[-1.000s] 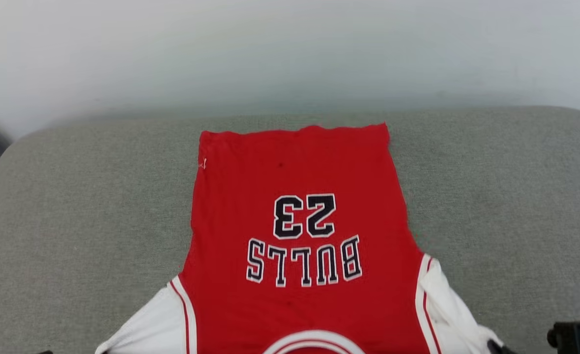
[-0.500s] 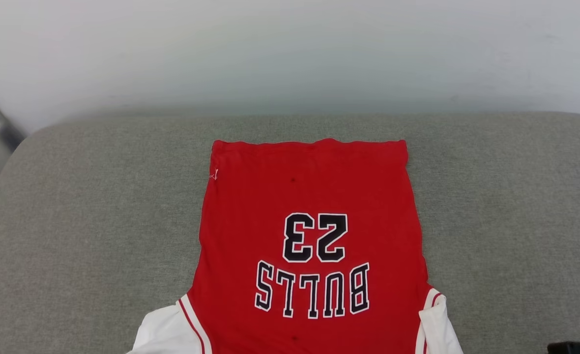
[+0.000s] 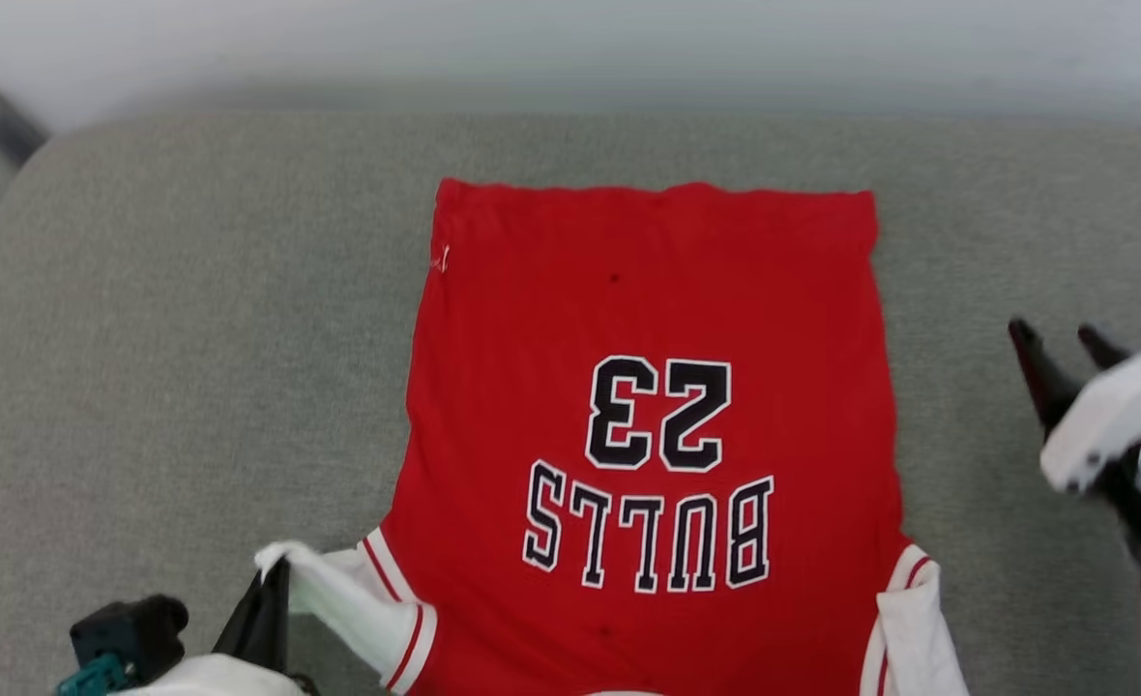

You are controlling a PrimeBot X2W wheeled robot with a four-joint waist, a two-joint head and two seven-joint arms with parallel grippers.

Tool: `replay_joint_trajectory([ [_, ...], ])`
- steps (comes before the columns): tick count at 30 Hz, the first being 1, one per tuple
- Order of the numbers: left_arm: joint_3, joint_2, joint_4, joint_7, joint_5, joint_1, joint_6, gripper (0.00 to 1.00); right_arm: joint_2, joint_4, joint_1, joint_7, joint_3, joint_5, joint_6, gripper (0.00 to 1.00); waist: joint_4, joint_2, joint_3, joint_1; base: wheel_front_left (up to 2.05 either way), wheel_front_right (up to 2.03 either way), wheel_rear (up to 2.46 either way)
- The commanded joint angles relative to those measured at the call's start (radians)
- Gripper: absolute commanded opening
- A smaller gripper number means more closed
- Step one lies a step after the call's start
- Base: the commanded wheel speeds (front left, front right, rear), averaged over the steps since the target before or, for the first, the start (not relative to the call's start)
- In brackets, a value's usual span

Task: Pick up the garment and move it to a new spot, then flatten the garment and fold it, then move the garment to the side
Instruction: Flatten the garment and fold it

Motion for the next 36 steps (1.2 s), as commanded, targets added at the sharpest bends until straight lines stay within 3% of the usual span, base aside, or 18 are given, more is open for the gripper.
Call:
replay_joint_trajectory([
  [1,-0.005,-0.005,-0.005,-0.010,0.010,-0.035,-0.009,0.00,-0.012,0.050,-0.079,0.012,0.005,0.009,-0.001,1.00,0.043,0.0000,0.067,-0.0001,0.00,0.00,0.00],
  [5,-0.024,-0.021,-0.006,-0.030,0.028,-0.101,-0.034,0.00,-0.054,0.211,-0.281,0.087,0.012,0.005,-0.001,1.00,0.090,0.0000,0.136,-0.0001,0.00,0.00,0.00],
  [6,-0.036,-0.032,-0.010,-0.043,0.036,-0.135,-0.052,0.00,-0.065,0.282,-0.368,0.147,0.007,-0.005,-0.001,1.00,0.115,0.0000,0.167,-0.0001,0.00,0.00,0.00],
  [13,-0.065,-0.064,-0.002,-0.074,0.056,-0.229,-0.088,0.00,-0.067,0.429,-0.623,0.319,-0.011,-0.056,-0.001,1.00,0.170,0.0000,0.276,-0.0001,0.00,0.00,0.00],
  [15,-0.079,-0.080,0.008,-0.087,0.059,-0.270,-0.110,0.00,-0.063,0.479,-0.717,0.411,-0.031,-0.118,-0.001,1.00,0.192,0.0000,0.325,-0.0001,0.00,0.00,0.00],
  [24,-0.090,-0.102,0.063,-0.117,0.047,-0.310,-0.145,0.00,-0.014,0.575,-0.720,0.547,-0.089,-0.221,-0.001,1.00,0.207,0.0000,0.371,-0.0001,0.00,0.00,0.00],
  [25,-0.091,-0.103,0.067,-0.119,0.045,-0.313,-0.146,0.00,-0.009,0.576,-0.712,0.551,-0.093,-0.226,-0.001,0.40,0.208,0.0000,0.371,-0.0001,0.00,0.00,0.00],
  [26,-0.092,-0.104,0.071,-0.121,0.045,-0.317,-0.149,0.00,-0.007,0.575,-0.710,0.556,-0.098,-0.227,-0.001,0.00,0.208,0.0000,0.370,-0.0001,0.00,0.00,0.00],
  [36,-0.101,-0.111,0.108,-0.133,0.037,-0.320,-0.166,0.00,-0.032,0.497,-0.745,0.531,-0.051,-0.205,-0.001,0.00,0.186,0.0000,0.334,-0.0001,0.00,0.00,0.00],
])
